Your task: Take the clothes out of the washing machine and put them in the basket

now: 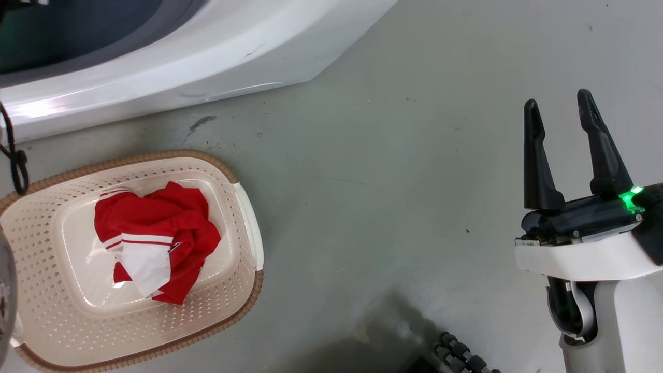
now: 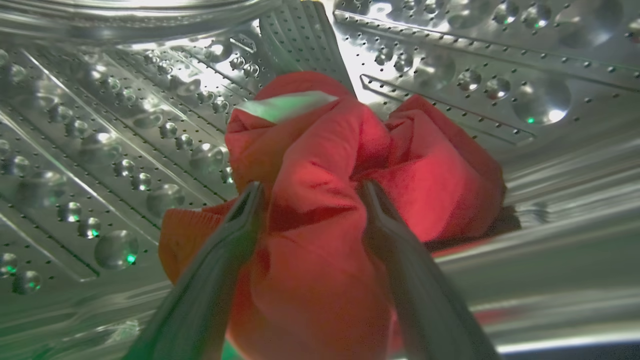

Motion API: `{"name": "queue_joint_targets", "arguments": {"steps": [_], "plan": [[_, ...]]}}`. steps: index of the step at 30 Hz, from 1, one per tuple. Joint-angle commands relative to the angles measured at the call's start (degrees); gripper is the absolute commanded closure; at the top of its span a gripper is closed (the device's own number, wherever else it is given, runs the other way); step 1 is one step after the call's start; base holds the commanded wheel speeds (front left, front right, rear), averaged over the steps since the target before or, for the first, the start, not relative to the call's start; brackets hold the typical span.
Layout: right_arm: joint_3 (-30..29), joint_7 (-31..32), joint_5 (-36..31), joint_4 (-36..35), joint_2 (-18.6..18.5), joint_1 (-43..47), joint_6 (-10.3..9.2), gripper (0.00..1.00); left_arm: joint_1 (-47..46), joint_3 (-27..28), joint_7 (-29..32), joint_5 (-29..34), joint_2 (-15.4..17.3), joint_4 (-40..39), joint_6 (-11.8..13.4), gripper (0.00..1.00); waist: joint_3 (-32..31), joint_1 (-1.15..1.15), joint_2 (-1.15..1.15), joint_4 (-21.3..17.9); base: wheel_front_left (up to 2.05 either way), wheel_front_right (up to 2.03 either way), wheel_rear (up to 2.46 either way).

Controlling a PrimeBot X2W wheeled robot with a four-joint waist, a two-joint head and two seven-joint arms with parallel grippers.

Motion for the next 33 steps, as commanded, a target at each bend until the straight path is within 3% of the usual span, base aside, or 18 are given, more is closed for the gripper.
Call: {"name": "queue_joint_targets", "arguments": {"steps": [1,7,8,9,10,19,33], "plan": [[-0.1,-0.1,0.6,-0.2,0.1,-0.8,-0.04,0.0,-1.0,-0.4,0.8,-0.8,0.6,0.6,0.0,0.0,0.3,-0.01,0.0,-0.2,0.0,0.0,0.0],[-0.3,-0.1,0.6,-0.1,0.1,-0.9,-0.04,0.0,-1.2,-2.8,3.2,-2.8,0.6,2.4,0.0,0.0,0.9,-0.01,0.0,-0.5,0.0,0.0,0.0],[-0.3,-0.1,0.7,-0.1,0.1,-0.9,-0.04,0.0,-0.9,-3.5,3.8,-3.1,0.4,2.7,0.0,0.13,0.9,-0.01,0.0,-0.4,0.0,0.0,0.0],[-0.3,-0.1,0.6,-0.1,0.1,-0.9,-0.04,0.0,-0.8,-4.0,3.5,-3.4,0.6,2.5,0.0,0.64,1.0,-0.01,0.0,-0.4,0.0,0.0,0.0],[-0.3,-0.1,0.7,0.0,0.1,-1.0,-0.04,0.0,-0.8,-4.3,3.0,-3.8,0.8,2.3,0.0,1.0,1.0,-0.01,0.0,-0.3,0.0,0.0,0.0],[-0.3,-0.1,0.1,0.3,0.1,-0.9,-0.04,0.0,0.1,-6.4,-1.5,-6.8,1.1,0.7,0.0,1.0,-0.3,-0.01,0.0,0.6,0.0,0.0,0.0],[-1.2,-0.1,-2.9,1.8,0.1,2.0,-0.04,0.0,8.9,-8.3,-17.9,-10.6,-2.9,-0.4,0.0,1.0,-9.7,-0.01,0.0,5.2,0.0,0.0,0.0]]}}
